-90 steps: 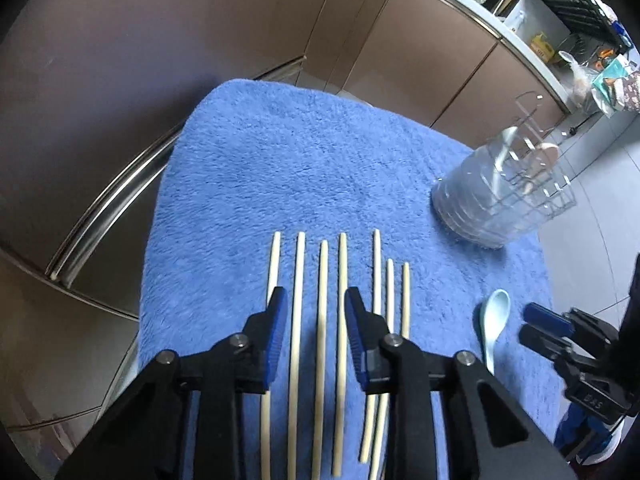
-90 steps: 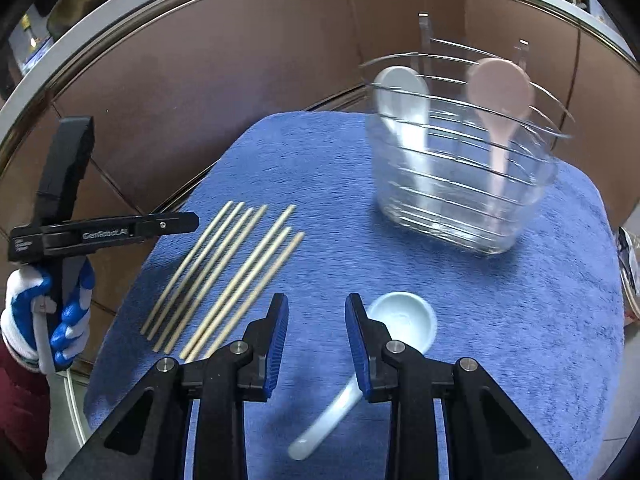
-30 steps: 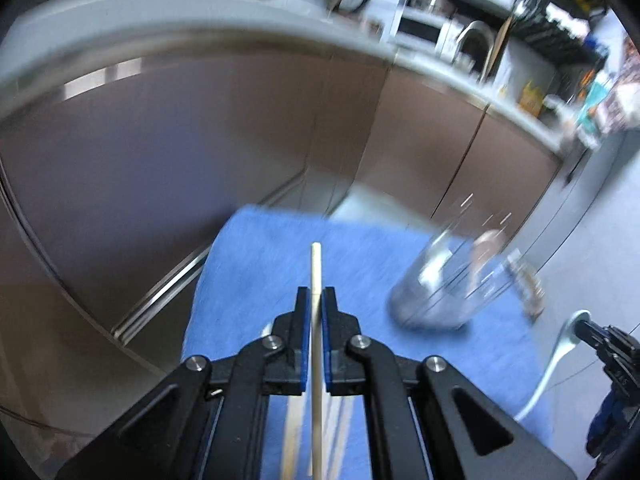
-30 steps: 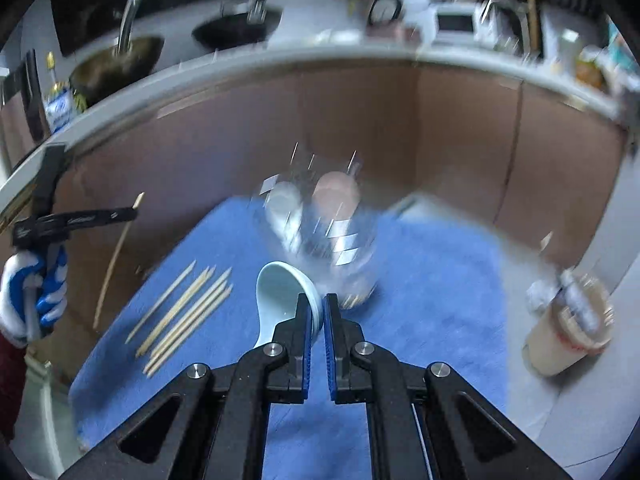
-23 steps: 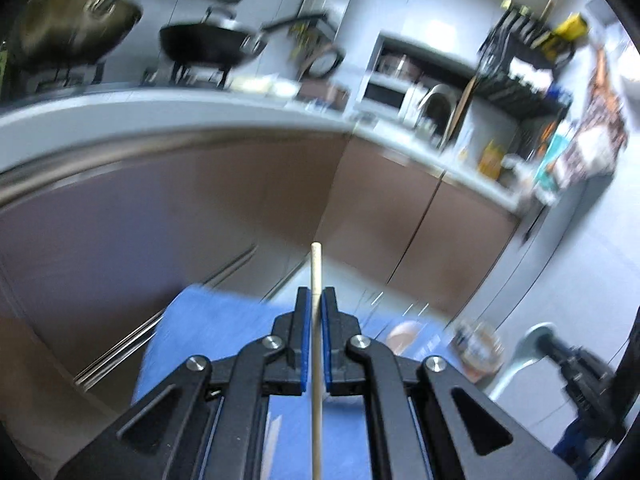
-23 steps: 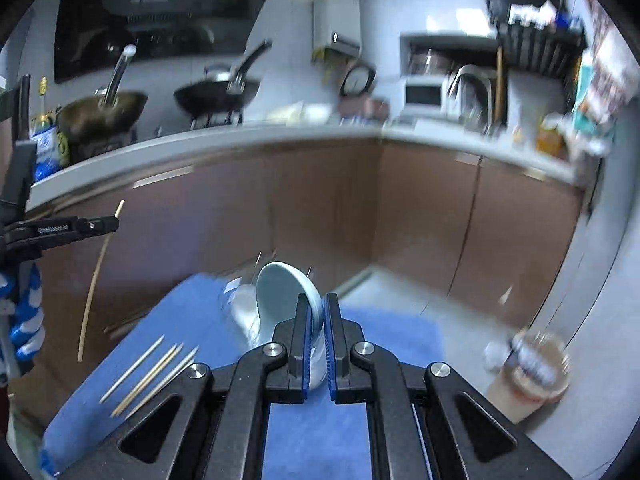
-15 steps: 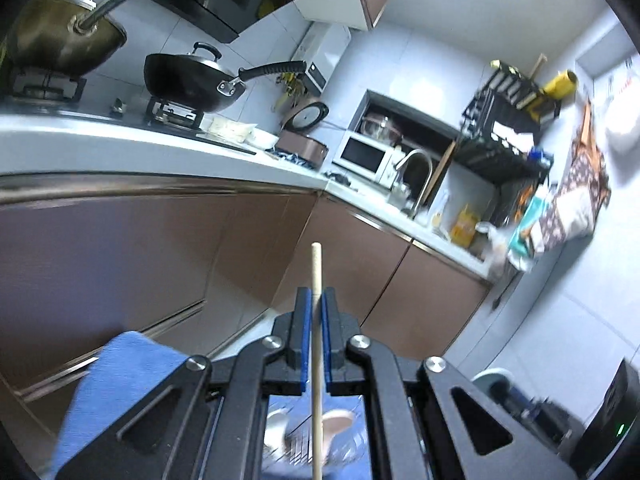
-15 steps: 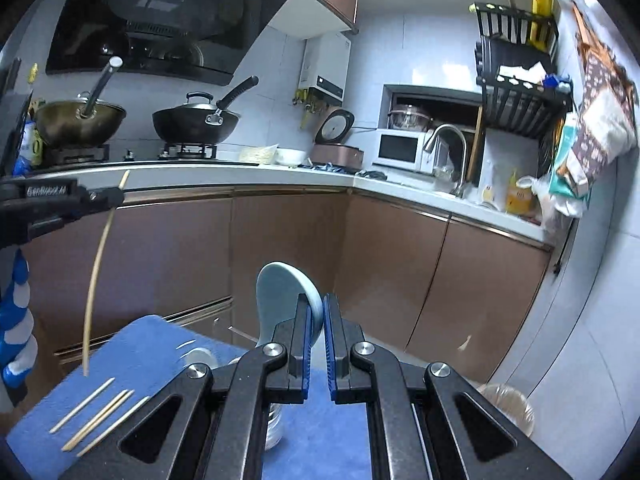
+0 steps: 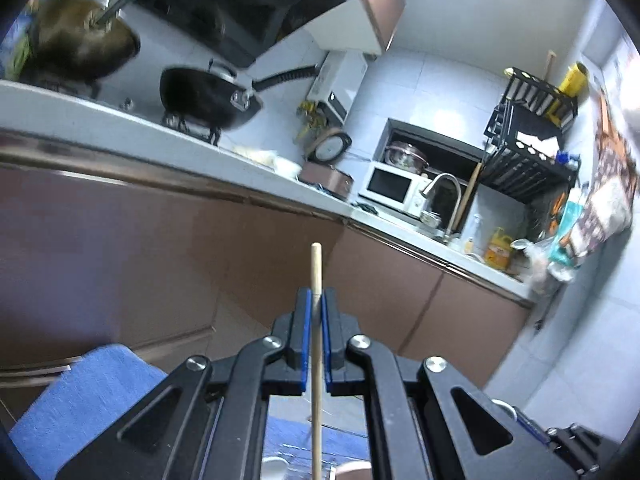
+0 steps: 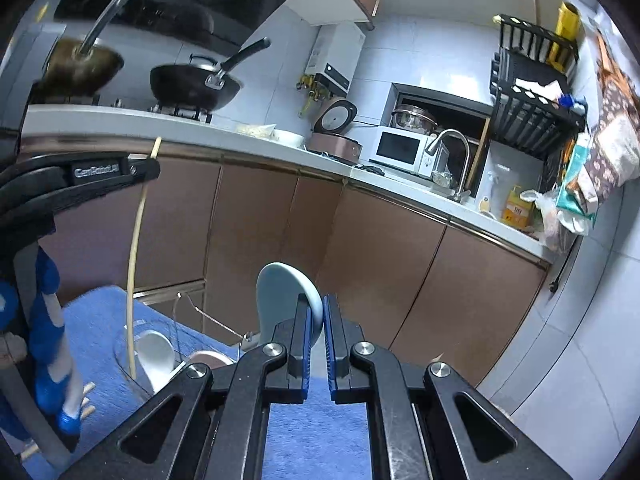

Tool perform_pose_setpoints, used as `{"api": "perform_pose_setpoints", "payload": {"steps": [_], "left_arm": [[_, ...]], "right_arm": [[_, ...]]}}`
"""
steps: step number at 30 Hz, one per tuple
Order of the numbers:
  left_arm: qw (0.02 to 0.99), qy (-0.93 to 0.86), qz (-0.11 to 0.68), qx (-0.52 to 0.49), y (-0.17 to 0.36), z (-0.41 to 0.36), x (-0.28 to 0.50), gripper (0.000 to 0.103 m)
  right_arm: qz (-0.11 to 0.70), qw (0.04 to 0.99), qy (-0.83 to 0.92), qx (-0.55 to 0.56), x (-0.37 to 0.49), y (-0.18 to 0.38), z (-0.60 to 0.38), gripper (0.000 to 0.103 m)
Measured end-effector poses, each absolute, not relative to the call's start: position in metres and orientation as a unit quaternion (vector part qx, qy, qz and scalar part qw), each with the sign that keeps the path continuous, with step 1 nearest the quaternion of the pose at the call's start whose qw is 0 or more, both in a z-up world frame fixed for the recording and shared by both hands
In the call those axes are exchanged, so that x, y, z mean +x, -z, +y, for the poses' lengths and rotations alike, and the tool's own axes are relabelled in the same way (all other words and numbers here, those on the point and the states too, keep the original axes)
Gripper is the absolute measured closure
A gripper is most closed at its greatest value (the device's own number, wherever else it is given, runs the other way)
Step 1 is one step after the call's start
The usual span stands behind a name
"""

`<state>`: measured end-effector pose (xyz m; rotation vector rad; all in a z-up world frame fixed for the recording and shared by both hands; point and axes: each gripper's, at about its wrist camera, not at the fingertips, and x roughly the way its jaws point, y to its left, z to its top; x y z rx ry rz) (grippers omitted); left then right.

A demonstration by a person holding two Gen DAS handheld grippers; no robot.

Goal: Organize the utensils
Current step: 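Lower the spoon and chopstick into the holder and open both tools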

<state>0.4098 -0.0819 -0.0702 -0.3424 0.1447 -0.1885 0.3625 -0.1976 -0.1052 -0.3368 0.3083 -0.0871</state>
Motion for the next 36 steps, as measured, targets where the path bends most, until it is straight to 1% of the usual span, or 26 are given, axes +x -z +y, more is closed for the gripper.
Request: {"api": "perform_pose_setpoints", "payload": {"steps": [3,7,9,10,11,13,16,21,23,27,30,36], "left_arm": [[0.983,0.083,0.066,-0.151,0.091,-0.095,0.412,0.098],[0.985,0.074,0.067,-0.141,0.115,-0.098,0.409,0.097],[0.985,0.078,0.069,-0.140,0.119,-0.094,0.404,0.093],[0.985,0.081,0.069,-0.139,0.119,-0.092,0.401,0.087],[0.984,0.085,0.069,-0.138,0.118,-0.089,0.397,0.079],[0.984,0.089,0.067,-0.137,0.112,-0.082,0.386,0.074],[0.985,0.088,0.064,-0.137,0.096,-0.069,0.368,0.072],[0.988,0.073,0.058,-0.122,0.072,-0.047,0.333,0.070],[0.989,0.068,0.062,-0.116,0.066,-0.039,0.321,0.068],[0.991,0.050,0.079,-0.101,0.057,-0.017,0.291,0.068],[0.990,0.041,0.089,-0.098,0.050,0.000,0.270,0.068],[0.993,0.017,0.084,-0.080,0.020,0.034,0.219,0.068]], "right_arm": [[0.159,0.969,0.046,-0.183,0.369,0.125,-0.192,0.096],[0.173,0.969,0.036,-0.173,0.374,0.144,-0.194,0.096],[0.177,0.970,0.030,-0.164,0.373,0.147,-0.197,0.093],[0.179,0.970,0.029,-0.160,0.372,0.148,-0.198,0.089],[0.180,0.971,0.028,-0.156,0.370,0.148,-0.199,0.082],[0.182,0.971,0.027,-0.150,0.367,0.145,-0.202,0.077],[0.191,0.972,0.026,-0.134,0.361,0.141,-0.207,0.072],[0.214,0.971,0.021,-0.108,0.356,0.135,-0.211,0.071],[0.232,0.968,0.010,-0.094,0.358,0.135,-0.213,0.067],[0.255,0.966,0.003,-0.051,0.350,0.128,-0.222,0.067],[0.252,0.967,0.003,-0.036,0.335,0.118,-0.224,0.067],[0.210,0.977,-0.007,-0.031,0.281,0.071,-0.217,0.067]]}}
